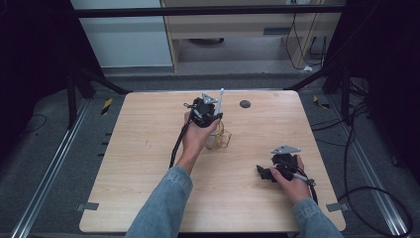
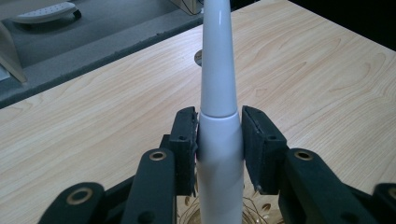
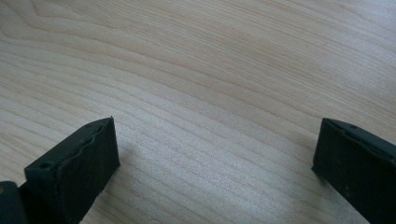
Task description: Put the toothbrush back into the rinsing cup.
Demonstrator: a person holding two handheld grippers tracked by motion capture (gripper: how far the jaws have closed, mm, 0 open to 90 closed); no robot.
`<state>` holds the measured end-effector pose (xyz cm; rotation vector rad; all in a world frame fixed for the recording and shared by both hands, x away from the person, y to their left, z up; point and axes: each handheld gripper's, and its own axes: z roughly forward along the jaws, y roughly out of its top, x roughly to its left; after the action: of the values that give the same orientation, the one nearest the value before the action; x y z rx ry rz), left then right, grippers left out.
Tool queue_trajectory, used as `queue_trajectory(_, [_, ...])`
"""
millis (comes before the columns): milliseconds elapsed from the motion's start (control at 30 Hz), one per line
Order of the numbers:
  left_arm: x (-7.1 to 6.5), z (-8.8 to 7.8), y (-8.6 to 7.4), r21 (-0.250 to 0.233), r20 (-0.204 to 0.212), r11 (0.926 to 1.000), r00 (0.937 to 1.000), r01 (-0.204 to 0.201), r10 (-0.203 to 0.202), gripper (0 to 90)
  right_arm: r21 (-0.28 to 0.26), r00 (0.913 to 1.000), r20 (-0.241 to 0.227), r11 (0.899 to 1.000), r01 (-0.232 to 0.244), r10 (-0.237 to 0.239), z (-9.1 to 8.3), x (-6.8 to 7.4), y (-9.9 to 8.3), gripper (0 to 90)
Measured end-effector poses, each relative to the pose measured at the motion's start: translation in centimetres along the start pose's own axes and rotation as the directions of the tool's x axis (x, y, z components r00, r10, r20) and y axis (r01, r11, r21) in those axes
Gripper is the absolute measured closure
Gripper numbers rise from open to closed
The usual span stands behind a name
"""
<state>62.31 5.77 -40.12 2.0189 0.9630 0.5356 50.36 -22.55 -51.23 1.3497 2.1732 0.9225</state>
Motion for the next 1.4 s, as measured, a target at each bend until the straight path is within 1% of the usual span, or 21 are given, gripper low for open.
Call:
queue_trajectory(100, [0.1, 0.0, 0.0, 0.001, -0.003, 1.0000, 1.0000, -0.003, 0.003, 65.1, 0.000, 1.0000, 0.000, 1.000, -0.001, 0.001, 0.0, 0.0, 0.0, 0.3])
queue_trajectory(300, [0.0, -0.1, 0.0, -0.009, -0.008, 1.0000, 1.0000, 0.004, -0.004, 63.4, 0.000, 1.0000, 0.000, 1.000, 0.000, 0.000, 0.0, 0.0, 0.0, 0.3])
queue_trajectory(600, [-0.1, -0.3, 0.1, -0.013, -0.017, 0.9999, 0.9998, -0.006, 0.006, 59.3, 0.000, 1.0000, 0.000, 1.000, 0.000, 0.000, 0.0, 0.0, 0.0, 0.3])
queue_trajectory(933, [-0.2, -0.9, 0.3, -0.024, -0.023, 0.9995, 0.9995, -0.022, 0.021, 52.1, -0.001, 1.0000, 0.001, 1.000, 0.002, -0.002, 0.0, 0.0, 0.0, 0.3])
queue_trajectory(1100, [-0.3, -1.2, 0.5, -0.031, -0.037, 0.9988, 0.9986, -0.038, 0.037, 48.0, -0.001, 1.0000, 0.002, 1.000, 0.002, -0.002, 0.0, 0.0, 0.0, 0.3])
queue_trajectory(1200, [-0.4, -1.4, 0.5, -0.036, -0.044, 0.9984, 0.9981, -0.043, 0.041, 43.7, -0.001, 1.0000, 0.002, 1.000, 0.002, -0.002, 0.0, 0.0, 0.0, 0.3])
queue_trajectory(1233, [-0.4, -1.5, 0.6, -0.036, -0.048, 0.9983, 0.9978, -0.047, 0.045, 43.7, -0.001, 1.0000, 0.002, 1.000, 0.002, -0.002, 0.0, 0.0, 0.0, 0.3])
queue_trajectory(1267, [-0.5, -1.5, 0.6, -0.037, -0.054, 0.9978, 0.9971, -0.055, 0.053, 41.7, -0.001, 1.0000, 0.002, 1.000, 0.001, -0.001, 0.0, 0.0, 0.0, 0.3])
queue_trajectory(1400, [-0.6, -1.6, 0.6, -0.041, -0.058, 0.9973, 0.9967, -0.060, 0.058, 38.1, -0.002, 1.0000, 0.001, 1.000, 0.000, 0.000, 0.0, 0.0, 0.0, 0.3])
